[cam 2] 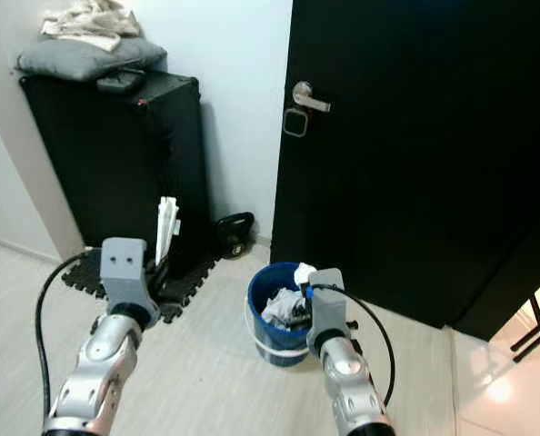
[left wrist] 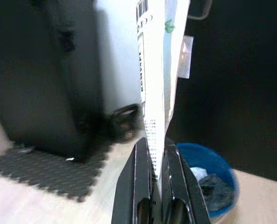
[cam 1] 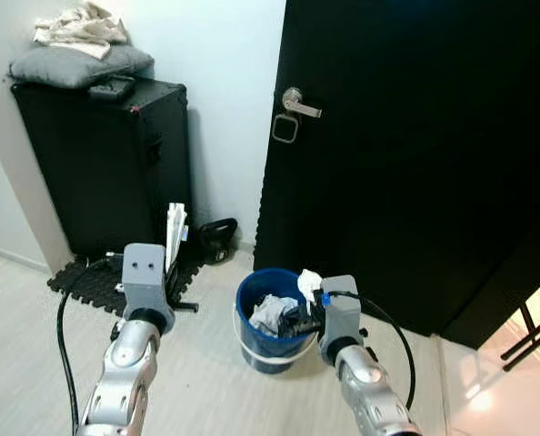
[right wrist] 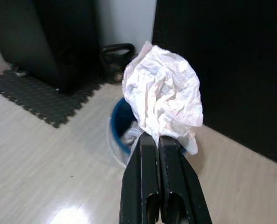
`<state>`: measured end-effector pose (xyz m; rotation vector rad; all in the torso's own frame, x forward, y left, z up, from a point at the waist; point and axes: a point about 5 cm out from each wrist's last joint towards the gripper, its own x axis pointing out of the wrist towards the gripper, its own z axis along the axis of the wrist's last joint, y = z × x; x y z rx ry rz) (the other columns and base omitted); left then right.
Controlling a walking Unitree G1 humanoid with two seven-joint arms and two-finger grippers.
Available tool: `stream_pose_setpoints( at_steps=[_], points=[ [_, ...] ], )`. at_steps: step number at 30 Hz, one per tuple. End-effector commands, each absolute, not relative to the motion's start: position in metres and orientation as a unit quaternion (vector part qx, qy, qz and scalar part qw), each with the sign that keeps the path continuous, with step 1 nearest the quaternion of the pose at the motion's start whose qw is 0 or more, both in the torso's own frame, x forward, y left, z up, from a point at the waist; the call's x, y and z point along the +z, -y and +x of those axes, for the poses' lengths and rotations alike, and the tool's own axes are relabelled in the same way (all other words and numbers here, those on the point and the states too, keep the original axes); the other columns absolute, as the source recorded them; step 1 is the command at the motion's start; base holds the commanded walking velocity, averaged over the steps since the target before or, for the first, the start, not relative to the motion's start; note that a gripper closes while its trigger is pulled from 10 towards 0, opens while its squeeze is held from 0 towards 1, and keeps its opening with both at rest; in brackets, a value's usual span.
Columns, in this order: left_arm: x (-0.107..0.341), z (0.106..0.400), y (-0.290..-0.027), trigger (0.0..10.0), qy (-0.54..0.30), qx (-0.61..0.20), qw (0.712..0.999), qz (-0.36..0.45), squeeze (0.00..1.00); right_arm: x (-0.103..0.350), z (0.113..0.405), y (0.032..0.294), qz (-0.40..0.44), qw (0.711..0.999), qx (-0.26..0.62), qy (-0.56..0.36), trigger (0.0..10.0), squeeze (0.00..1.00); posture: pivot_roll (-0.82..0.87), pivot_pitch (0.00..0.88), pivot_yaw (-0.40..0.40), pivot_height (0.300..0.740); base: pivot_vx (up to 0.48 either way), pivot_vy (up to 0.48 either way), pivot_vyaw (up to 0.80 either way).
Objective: Clean up the room
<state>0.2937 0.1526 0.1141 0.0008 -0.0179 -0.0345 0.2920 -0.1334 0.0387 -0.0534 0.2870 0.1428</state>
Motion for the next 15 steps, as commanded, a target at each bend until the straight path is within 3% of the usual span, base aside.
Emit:
stream_pose_setpoints(
  at_steps=[1, 15],
  points=[
    [0.1120, 0.2917, -0.1571, 10.0, 0.007, -0.010, 1.000, -0.004, 0.00, 0.0433, 0.2953, 0.1295, -0.026, 0.988, 0.076, -0.132, 10.0, 0.00, 0.04, 0.000, -0.081, 0.740, 0.428, 0.000, 0.00],
    [0.1111, 0.2923, -0.1562, 10.0, 0.002, -0.016, 1.000, -0.002, 0.00, 0.0439, 0.2969, 0.1304, -0.030, 0.988, 0.074, -0.129, 10.0, 0.00, 0.04, 0.000, -0.078, 0.740, 0.431, 0.000, 0.00]
  ],
)
